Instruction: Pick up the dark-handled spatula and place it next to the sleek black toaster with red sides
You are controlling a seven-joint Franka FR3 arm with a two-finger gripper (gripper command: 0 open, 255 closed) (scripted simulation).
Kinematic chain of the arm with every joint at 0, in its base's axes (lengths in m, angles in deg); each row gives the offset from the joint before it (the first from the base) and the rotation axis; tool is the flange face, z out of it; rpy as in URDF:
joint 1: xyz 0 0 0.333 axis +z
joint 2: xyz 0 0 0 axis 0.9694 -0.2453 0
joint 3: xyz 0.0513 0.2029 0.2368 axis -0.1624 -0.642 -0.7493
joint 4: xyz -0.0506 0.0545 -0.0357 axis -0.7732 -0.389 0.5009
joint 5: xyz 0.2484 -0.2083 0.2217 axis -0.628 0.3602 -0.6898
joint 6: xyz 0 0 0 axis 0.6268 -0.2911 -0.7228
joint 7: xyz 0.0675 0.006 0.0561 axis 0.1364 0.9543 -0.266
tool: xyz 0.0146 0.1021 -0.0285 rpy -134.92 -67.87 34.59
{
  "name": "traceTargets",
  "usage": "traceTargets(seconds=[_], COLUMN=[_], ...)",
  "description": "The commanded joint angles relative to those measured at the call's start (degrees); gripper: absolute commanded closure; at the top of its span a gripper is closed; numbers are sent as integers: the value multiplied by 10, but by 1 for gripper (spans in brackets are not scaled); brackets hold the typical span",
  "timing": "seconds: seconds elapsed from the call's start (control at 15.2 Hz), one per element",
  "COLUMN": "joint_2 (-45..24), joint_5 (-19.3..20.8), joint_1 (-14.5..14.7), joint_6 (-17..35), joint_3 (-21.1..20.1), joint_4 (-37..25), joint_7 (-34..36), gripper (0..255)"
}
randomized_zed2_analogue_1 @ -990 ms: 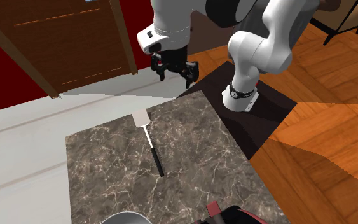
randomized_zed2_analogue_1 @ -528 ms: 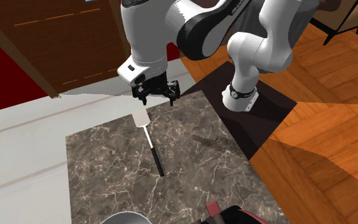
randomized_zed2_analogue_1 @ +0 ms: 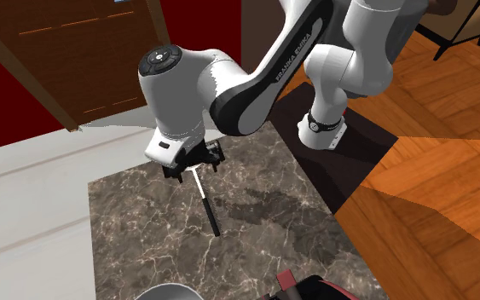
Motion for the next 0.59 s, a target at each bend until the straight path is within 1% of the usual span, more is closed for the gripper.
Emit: traceTargets(seconds=[0.0, 0.4, 0.53], joint_2=[-25, -54, -57], joint_5=[-19, -41, -43], joint_1=[3, 1, 1], joint_6=[16, 59, 63], joint_3=[-2, -6, -6], joint_4=[-6, 12, 13], joint_7=[-39, -54, -56], gripper=[0, 0, 0])
